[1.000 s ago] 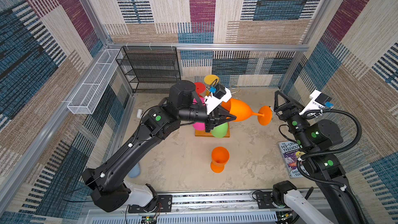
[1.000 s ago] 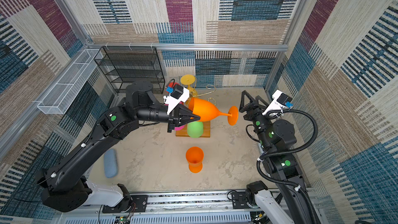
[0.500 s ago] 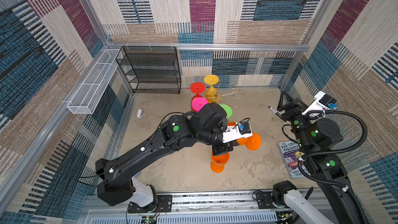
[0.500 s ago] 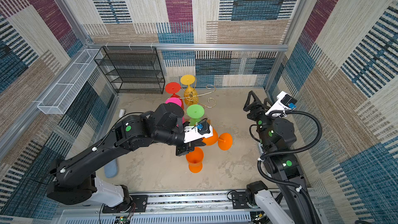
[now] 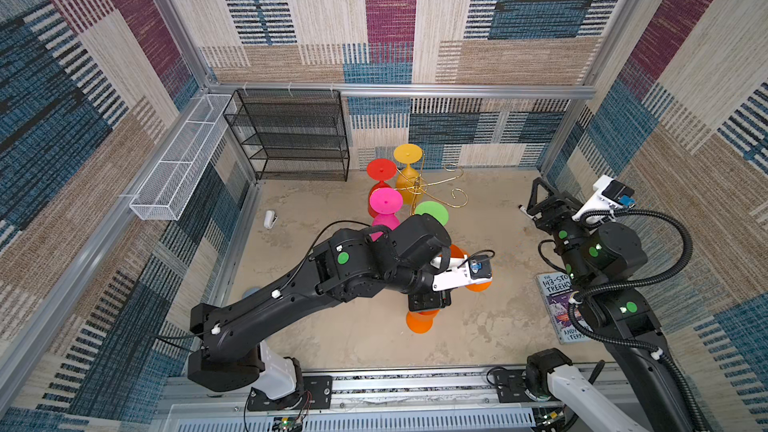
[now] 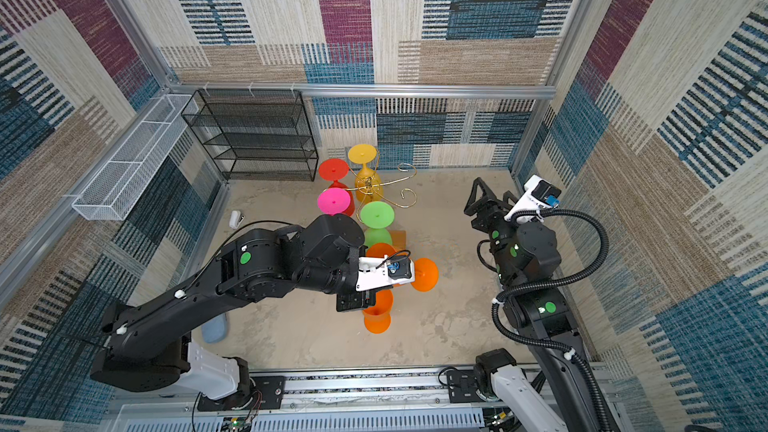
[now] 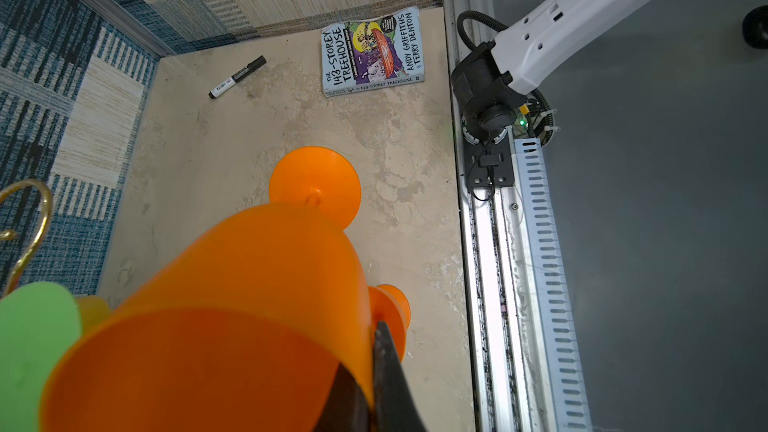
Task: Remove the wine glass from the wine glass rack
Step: 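Lower the orange glass with the left gripper toward the table near the robot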
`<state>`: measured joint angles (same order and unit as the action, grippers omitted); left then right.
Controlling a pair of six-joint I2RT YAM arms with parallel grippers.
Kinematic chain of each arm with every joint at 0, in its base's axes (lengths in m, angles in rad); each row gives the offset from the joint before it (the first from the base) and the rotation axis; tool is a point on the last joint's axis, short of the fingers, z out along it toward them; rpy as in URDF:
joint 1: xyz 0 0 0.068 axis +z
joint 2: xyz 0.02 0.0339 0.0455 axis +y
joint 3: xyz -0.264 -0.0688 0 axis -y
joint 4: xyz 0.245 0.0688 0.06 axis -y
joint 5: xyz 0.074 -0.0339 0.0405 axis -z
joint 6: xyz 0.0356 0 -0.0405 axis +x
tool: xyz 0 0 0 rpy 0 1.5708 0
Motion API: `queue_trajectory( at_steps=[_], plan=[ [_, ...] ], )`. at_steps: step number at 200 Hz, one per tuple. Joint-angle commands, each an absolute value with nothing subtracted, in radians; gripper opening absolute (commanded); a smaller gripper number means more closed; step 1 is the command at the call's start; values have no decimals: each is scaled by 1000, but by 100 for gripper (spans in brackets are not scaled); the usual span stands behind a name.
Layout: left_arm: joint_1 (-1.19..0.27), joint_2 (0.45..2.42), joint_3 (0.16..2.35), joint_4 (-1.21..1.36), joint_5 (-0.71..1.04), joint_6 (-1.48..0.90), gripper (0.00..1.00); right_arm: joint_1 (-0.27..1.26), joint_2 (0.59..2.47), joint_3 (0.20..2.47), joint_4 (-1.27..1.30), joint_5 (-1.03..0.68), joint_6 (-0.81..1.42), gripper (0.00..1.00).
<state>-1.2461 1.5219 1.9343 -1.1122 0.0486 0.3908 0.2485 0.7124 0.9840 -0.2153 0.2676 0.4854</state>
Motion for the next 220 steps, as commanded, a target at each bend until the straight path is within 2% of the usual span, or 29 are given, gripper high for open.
queue_trajectory(
  at_steps=[1,93,158,220],
  plan=[
    [-1256,1539,1954,-1152,23,436,0,248,717,976,-203,252,484,86],
    [-1337,1817,2132,-1332,-13,495,0,193,756,959,-221,222,469,86],
    [-1345,2045,2261,-1464,20,524,0,136,786,924,-209,159,483,86],
    [-1337,2229,2394,-1554,-32,532,0,94,785,902,-201,124,489,86]
  ],
)
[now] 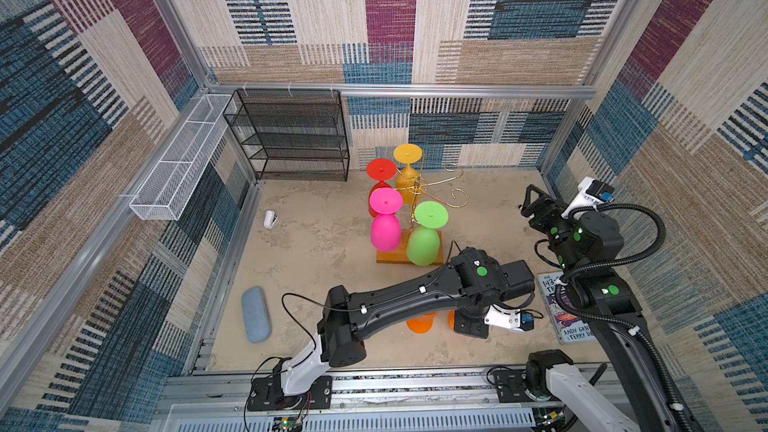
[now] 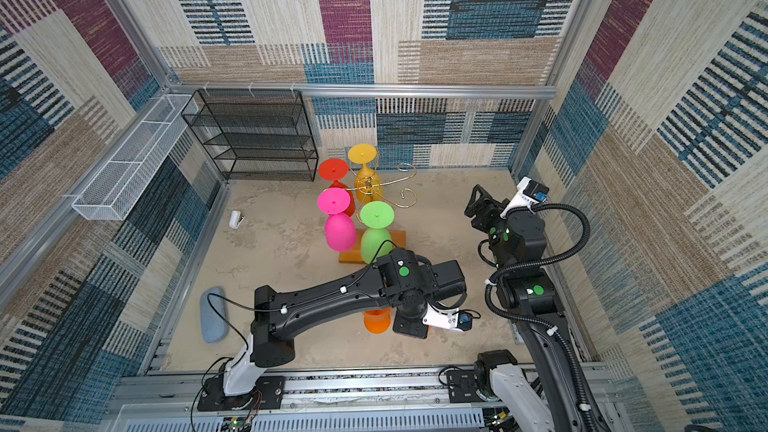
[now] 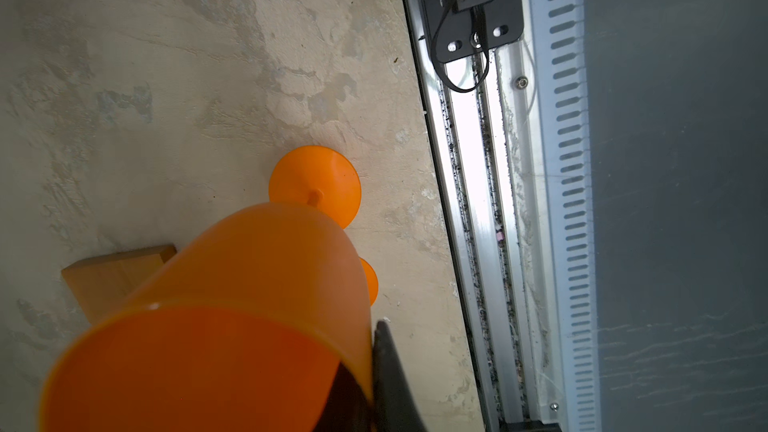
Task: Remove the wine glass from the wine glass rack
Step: 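Lower the orange glass with the left gripper toward the table near the robot, then set the orange glass upright beside the first one and open the left gripper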
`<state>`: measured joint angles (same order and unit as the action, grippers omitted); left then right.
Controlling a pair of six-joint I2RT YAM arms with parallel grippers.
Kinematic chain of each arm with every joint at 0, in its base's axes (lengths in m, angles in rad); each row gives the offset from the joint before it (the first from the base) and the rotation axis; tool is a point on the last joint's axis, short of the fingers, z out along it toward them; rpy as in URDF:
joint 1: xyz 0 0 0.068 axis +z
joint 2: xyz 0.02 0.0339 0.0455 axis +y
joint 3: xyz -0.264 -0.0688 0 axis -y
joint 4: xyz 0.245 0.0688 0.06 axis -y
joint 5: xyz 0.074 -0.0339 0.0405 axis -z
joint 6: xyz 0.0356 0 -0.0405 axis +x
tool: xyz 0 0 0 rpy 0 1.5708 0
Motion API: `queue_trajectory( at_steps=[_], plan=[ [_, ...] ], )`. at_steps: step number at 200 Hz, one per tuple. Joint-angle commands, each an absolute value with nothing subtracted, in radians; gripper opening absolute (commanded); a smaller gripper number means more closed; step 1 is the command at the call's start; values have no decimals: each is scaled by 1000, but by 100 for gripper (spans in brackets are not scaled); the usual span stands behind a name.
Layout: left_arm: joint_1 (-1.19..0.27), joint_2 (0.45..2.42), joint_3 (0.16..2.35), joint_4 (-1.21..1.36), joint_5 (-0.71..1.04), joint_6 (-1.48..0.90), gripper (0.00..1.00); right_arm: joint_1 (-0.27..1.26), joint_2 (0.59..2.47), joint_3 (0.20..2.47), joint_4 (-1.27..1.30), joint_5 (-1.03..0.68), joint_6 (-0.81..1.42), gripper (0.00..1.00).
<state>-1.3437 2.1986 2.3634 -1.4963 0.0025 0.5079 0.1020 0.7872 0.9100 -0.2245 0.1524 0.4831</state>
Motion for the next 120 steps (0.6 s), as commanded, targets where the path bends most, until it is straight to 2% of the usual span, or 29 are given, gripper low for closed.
queue_trajectory(
  at_steps=[1,120],
  plan=[
    [-1336,2230,2394,-1554,-32,532,0,94,785,901,-201,123,489,86],
    [-1260,2304,2440,-1552,-6,532,0,75,786,894,-193,90,491,86]
  ],
)
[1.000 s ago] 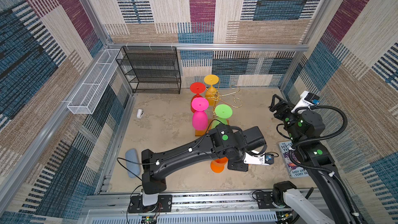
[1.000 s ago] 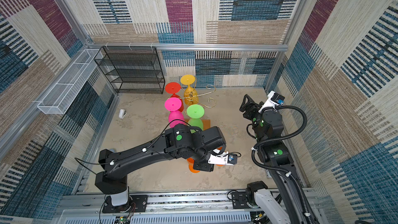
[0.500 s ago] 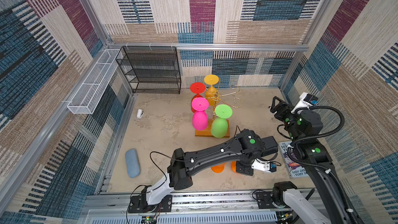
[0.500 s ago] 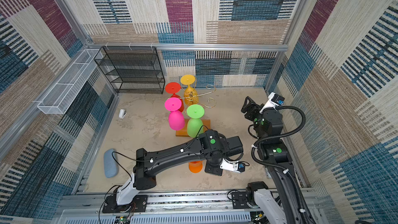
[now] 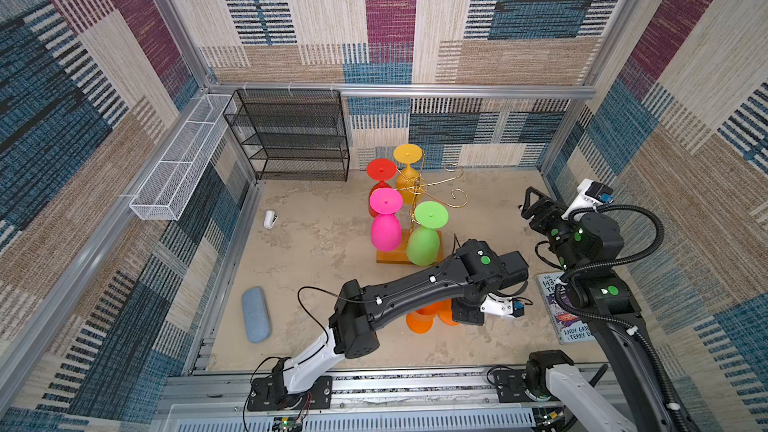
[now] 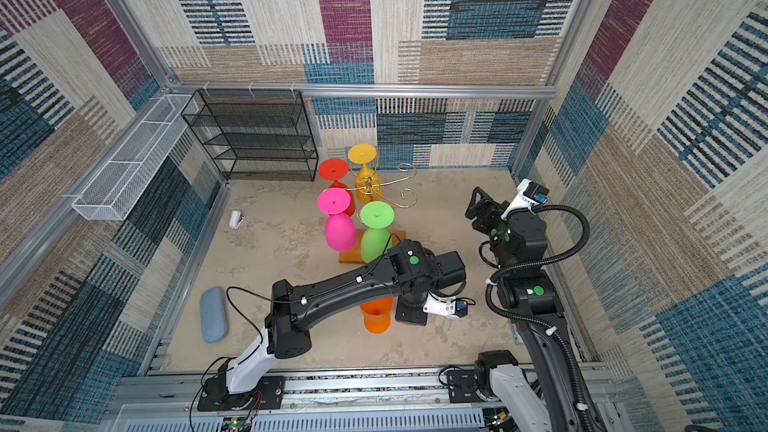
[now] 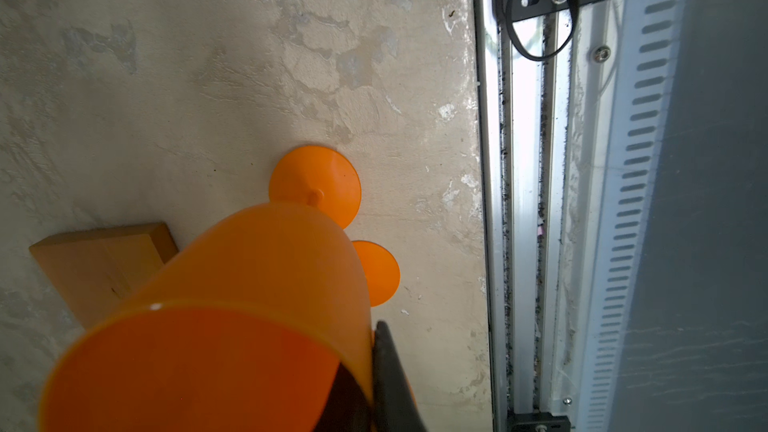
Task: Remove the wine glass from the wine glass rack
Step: 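Set the orange glass upright beside the first one and open the left gripper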
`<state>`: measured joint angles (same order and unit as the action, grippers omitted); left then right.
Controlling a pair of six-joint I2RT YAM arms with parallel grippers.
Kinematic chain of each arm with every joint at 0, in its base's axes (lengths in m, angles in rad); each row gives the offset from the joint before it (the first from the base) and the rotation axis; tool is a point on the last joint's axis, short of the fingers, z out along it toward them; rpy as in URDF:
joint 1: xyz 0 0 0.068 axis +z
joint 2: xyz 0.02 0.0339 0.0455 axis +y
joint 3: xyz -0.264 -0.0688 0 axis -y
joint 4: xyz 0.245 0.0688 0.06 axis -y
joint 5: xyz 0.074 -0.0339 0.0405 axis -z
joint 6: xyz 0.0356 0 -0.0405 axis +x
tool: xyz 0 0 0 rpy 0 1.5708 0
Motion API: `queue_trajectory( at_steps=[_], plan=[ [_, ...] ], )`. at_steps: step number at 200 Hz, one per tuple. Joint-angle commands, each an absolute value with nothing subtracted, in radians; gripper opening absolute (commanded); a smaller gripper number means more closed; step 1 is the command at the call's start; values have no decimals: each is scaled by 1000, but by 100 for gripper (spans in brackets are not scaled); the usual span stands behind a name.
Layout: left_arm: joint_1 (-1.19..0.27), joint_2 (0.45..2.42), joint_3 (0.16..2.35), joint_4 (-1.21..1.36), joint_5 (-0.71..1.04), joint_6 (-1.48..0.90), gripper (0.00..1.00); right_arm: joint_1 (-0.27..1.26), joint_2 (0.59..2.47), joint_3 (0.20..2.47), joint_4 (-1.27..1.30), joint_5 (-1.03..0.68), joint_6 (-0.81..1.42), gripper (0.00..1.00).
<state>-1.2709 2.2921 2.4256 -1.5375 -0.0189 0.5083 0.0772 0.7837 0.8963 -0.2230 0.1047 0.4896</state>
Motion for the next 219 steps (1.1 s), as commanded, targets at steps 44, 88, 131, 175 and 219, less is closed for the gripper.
queue_trajectory(
  at_steps=[44,88,131,175,219],
  plan=[
    [-1249,2307,2450,-1552,5,531,0,71,792,896,-186,77,492,86],
    [-1242,2308,2458,-1552,16,533,7,71,792,882,-178,63,499,86],
    [-1239,2308,2464,-1552,1,531,14,69,789,876,-177,55,500,86],
    [-1238,2307,2462,-1552,-13,524,22,67,787,870,-176,50,503,86],
    [-1239,2269,2495,-1552,-20,514,29,67,785,864,-171,39,510,86]
  ],
)
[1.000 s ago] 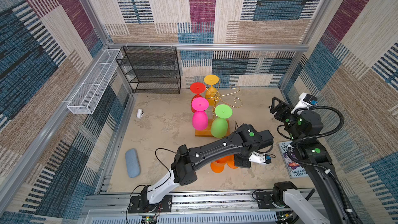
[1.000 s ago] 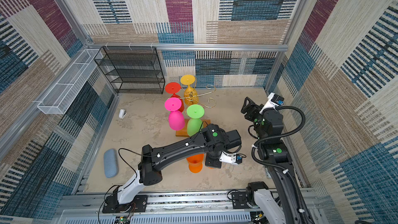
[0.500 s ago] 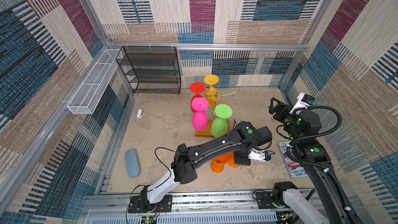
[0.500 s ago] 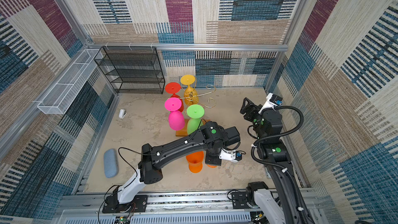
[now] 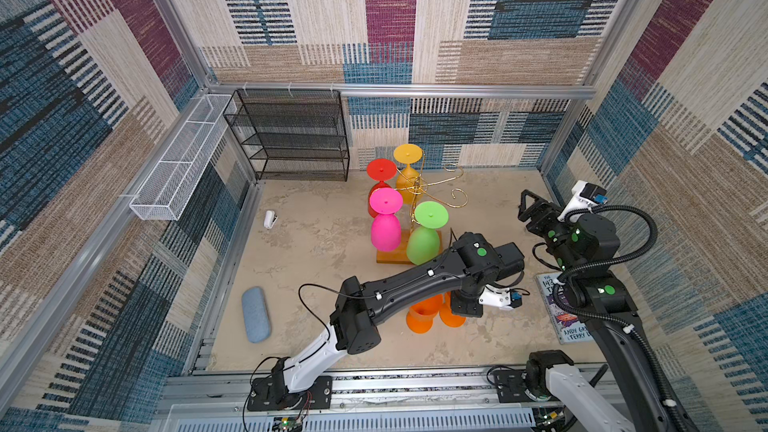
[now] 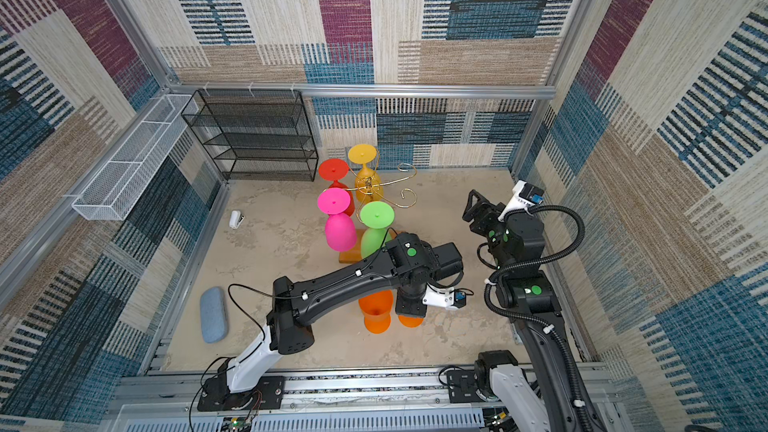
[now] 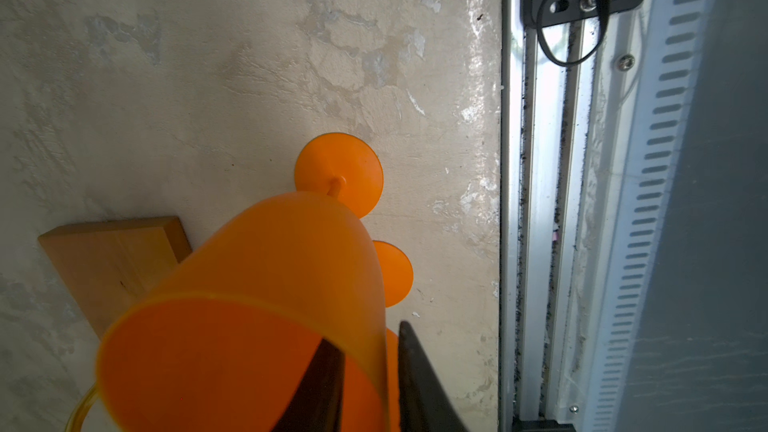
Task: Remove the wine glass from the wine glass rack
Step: 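Set the orange glass upright beside the first one and open the left gripper, then raise the left gripper while the right gripper reaches for the green glass foot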
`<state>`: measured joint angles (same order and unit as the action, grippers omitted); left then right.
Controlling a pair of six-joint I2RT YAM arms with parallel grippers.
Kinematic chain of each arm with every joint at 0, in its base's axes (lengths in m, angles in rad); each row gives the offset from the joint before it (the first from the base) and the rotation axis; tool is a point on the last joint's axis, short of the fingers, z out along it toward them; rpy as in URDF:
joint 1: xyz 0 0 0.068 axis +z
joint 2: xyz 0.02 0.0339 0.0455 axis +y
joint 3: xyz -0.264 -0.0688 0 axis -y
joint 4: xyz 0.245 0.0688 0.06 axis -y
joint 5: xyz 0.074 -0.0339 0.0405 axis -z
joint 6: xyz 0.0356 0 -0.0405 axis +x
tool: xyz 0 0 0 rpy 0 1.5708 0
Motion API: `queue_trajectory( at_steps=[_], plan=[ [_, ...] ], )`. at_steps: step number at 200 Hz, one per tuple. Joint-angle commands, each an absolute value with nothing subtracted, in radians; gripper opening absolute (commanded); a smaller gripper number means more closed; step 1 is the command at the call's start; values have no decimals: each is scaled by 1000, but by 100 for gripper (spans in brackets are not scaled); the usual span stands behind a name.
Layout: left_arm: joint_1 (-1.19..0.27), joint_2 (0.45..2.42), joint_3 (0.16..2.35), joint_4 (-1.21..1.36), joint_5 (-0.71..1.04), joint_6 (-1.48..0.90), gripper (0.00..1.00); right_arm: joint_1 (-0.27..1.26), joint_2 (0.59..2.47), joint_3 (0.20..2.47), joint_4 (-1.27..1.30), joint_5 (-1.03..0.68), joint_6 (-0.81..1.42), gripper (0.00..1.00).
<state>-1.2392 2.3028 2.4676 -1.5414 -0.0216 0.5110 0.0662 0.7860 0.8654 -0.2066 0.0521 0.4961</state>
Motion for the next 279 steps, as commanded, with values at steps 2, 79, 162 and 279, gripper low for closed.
queue_trajectory(
  at_steps=[2,79,162,279],
  plan=[
    [-1239,2265,2497,-1552,-19,514,29,67,785,864,-170,39,509,86],
    [-1261,2092,2724,-1531,30,484,31,66,780,861,-143,-73,554,86],
    [-1265,1391,1982,-814,-352,345,38,66,766,851,-85,-507,686,83],
    [-1212,825,1378,-477,-732,264,68,185,812,933,-166,-719,792,71]
  ],
)
